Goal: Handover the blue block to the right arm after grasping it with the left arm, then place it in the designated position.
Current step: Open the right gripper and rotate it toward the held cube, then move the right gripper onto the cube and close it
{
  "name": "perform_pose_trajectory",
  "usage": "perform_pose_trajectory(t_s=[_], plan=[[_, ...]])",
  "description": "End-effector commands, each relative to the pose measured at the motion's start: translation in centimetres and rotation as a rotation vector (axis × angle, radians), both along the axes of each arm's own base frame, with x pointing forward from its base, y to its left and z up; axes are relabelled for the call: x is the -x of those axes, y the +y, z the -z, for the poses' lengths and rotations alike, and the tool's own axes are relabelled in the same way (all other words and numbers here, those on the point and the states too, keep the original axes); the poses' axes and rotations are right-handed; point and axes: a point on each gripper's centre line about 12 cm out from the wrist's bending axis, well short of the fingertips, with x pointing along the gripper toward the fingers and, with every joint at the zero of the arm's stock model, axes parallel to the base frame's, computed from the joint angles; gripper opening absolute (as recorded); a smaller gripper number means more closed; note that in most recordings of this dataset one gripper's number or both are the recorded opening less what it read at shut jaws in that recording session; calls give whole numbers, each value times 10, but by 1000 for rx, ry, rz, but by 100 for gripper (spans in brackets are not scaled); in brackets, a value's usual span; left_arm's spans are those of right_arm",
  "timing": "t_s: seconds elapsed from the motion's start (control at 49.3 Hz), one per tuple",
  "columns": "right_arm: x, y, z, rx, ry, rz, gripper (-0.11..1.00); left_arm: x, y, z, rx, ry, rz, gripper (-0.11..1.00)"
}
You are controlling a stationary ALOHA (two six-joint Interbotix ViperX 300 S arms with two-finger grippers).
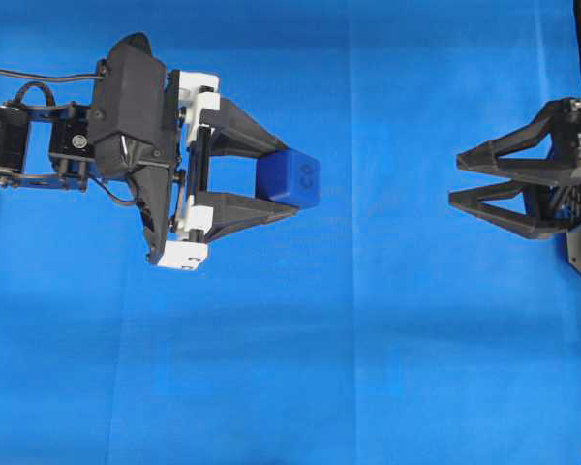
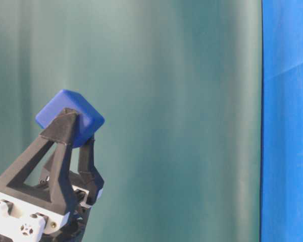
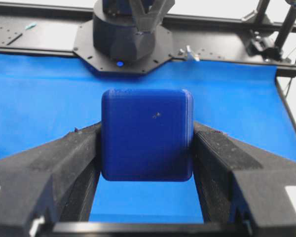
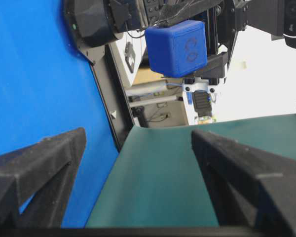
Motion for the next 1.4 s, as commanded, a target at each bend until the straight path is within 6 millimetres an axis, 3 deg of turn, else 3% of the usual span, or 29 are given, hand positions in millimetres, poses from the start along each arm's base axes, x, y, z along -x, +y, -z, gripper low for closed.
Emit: perform_pose_trajectory(t_s=[0.0, 0.243, 0.608, 0.933, 1.136, 1.379], plan=[[-7, 1, -14, -3, -26, -7, 95, 3, 1, -16, 5, -47, -2, 48], [-32, 2, -22, -3, -3, -10, 95, 3, 1, -16, 5, -47, -2, 48], [-90, 5, -39, -3, 12, -25, 95, 4, 1, -16, 5, -47, -2, 48], [-134, 7, -42, 42, 32, -36, 95, 4, 0, -15, 5, -44, -1, 48], [-151, 8, -44, 52, 30, -43, 95, 4, 0, -15, 5, -44, 1, 48], [-156, 8, -45, 52, 29, -42, 95, 4, -2, -15, 5, -44, 4, 48]])
